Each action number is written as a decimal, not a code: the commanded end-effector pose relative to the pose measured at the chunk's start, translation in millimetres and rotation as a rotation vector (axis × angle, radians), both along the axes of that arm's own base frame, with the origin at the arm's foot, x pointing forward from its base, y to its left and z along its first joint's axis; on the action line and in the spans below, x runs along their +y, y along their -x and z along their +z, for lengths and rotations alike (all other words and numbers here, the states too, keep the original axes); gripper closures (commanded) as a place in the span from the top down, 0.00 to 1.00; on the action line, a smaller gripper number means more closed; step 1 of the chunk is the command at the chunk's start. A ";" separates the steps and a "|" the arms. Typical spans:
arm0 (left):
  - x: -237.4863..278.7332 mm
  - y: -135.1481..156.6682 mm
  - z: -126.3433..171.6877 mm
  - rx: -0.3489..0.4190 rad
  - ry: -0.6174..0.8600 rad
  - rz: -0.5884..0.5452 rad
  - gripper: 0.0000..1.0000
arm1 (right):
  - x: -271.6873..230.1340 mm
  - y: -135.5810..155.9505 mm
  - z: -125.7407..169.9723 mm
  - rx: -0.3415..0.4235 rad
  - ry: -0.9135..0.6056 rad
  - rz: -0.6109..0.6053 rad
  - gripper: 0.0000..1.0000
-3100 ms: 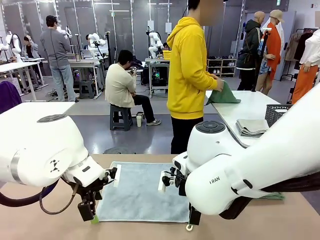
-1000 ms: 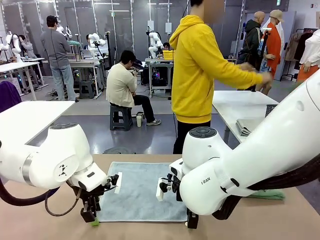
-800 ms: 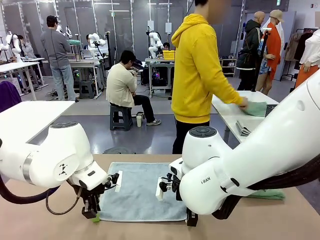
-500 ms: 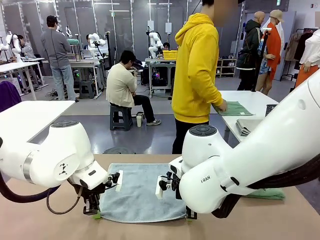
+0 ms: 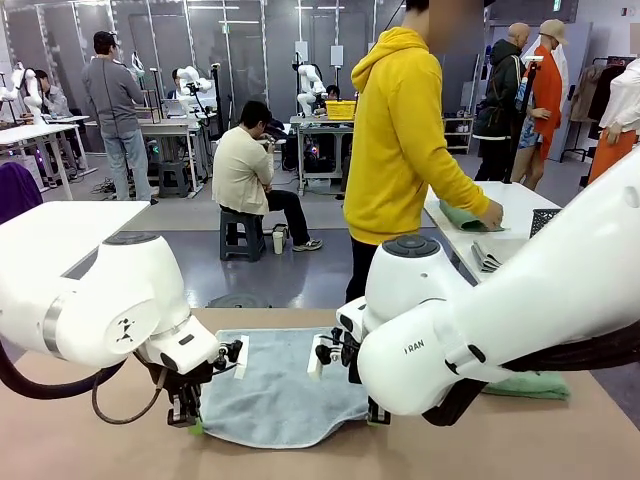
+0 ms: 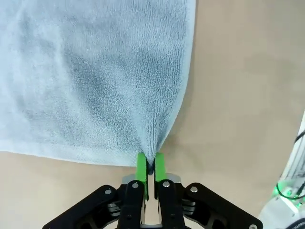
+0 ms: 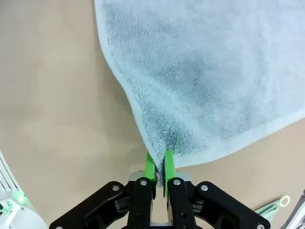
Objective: Fold the towels and place them in the basket.
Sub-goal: When a person lays out a Towel with hook on the table, fold it in half twice.
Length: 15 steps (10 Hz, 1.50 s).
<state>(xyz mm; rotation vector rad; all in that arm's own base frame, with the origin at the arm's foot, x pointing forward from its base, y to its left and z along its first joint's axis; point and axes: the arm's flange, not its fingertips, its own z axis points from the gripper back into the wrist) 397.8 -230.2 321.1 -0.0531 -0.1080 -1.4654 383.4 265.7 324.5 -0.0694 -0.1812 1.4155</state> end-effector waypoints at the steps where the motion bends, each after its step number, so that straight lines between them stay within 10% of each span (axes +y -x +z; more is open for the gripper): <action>1: -0.5 10.9 23.9 0.025 0.017 -0.005 0.00 | -2.8 11.4 22.9 -0.001 -0.035 0.026 0.00; 10: 0.7 8.3 30.8 0.003 0.027 0.021 0.08 | 4.5 6.7 31.4 -0.037 -0.032 0.003 0.09; 15: 3.1 -107.0 74.8 0.109 0.014 0.009 0.08 | 14.6 -90.4 96.1 -0.064 -0.038 0.034 0.09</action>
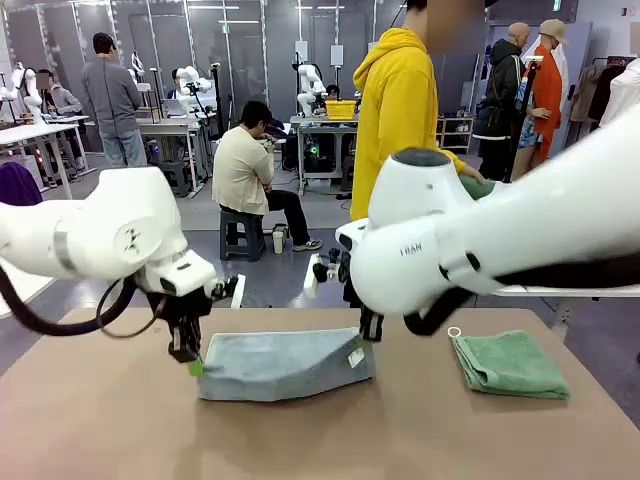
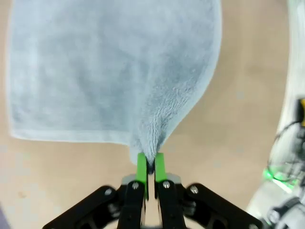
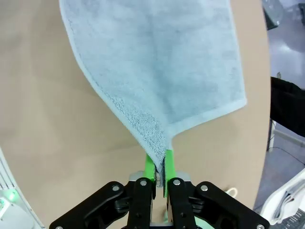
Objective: Fold the towels and place them in the basket.
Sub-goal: When a person lays out a Towel with hook on the table, fold it in half twice.
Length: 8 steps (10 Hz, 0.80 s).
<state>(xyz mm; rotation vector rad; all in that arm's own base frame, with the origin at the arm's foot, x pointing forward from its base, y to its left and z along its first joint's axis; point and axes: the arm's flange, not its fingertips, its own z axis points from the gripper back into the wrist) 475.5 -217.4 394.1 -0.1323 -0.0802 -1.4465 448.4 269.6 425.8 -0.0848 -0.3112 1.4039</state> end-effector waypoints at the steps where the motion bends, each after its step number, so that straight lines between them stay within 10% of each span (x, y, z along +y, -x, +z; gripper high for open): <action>1: -11.6 -48.0 6.3 0.049 -0.021 0.003 0.08 | 14.2 -41.9 -4.7 0.036 0.058 0.018 0.09; 8: -0.1 -140.6 -9.8 0.192 -0.081 0.104 0.08 | 10.8 -138.0 -34.0 0.138 0.051 -0.058 0.09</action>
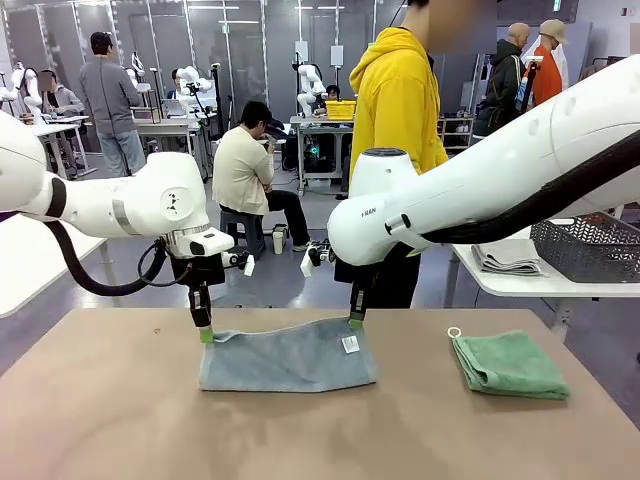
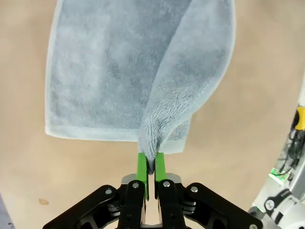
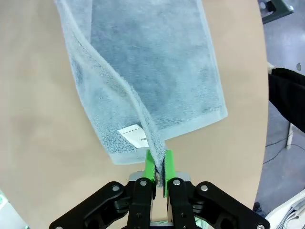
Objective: Fold the towels and place them in the basket.
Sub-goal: When a person lays out a Towel with hook on the table, fold it in half twice.
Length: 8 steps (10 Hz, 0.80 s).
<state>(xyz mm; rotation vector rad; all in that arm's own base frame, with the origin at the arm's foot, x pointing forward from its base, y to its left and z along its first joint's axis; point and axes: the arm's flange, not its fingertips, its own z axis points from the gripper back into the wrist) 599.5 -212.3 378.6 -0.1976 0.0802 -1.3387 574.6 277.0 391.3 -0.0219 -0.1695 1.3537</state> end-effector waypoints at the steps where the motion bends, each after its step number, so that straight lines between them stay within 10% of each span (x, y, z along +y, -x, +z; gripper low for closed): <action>1: -5.0 -28.0 0.6 0.035 -0.017 -0.016 0.08 | 0.4 -24.2 -4.4 -0.017 0.003 -0.019 0.09; 8: 7.8 -55.9 -26.3 -0.038 -0.042 -0.134 0.08 | -15.1 -56.3 -36.4 0.008 -0.027 0.063 0.09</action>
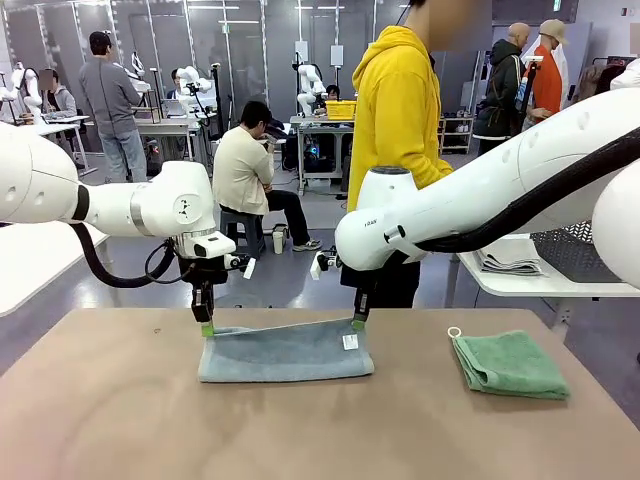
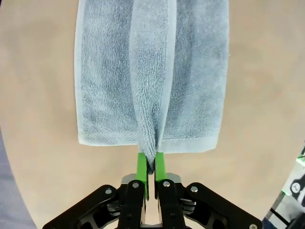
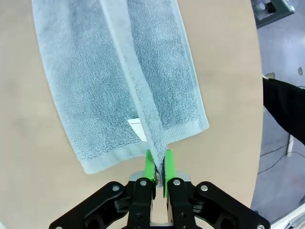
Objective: Fold the towels and place them in the basket.
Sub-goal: When a person lays out a Towel with hook on the table, fold it in half twice.
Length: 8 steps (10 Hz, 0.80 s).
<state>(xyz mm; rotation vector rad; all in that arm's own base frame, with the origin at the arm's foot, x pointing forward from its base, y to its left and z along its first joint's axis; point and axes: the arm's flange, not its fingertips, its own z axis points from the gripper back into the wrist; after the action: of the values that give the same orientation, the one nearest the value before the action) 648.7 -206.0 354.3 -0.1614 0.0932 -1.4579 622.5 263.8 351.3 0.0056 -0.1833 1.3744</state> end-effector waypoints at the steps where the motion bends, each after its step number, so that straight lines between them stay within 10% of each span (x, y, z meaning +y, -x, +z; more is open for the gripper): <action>1: 0.7 -7.3 -6.8 -0.036 -0.005 -0.018 0.08 | -1.2 -12.5 2.4 -0.006 0.006 0.056 0.09; 7: 4.9 2.9 -16.2 -0.105 0.022 0.007 0.08 | 6.0 -15.8 -6.7 0.000 0.046 0.051 0.09; 8: 5.6 4.5 -14.7 -0.126 0.027 0.019 0.36 | 6.7 -15.6 -6.3 -0.009 0.047 0.048 0.33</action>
<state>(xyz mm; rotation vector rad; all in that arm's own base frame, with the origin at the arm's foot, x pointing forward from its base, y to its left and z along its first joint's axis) 656.6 -205.8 339.2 -0.1218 0.0045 -1.4506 633.5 267.5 342.8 -0.0142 -0.1643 1.4242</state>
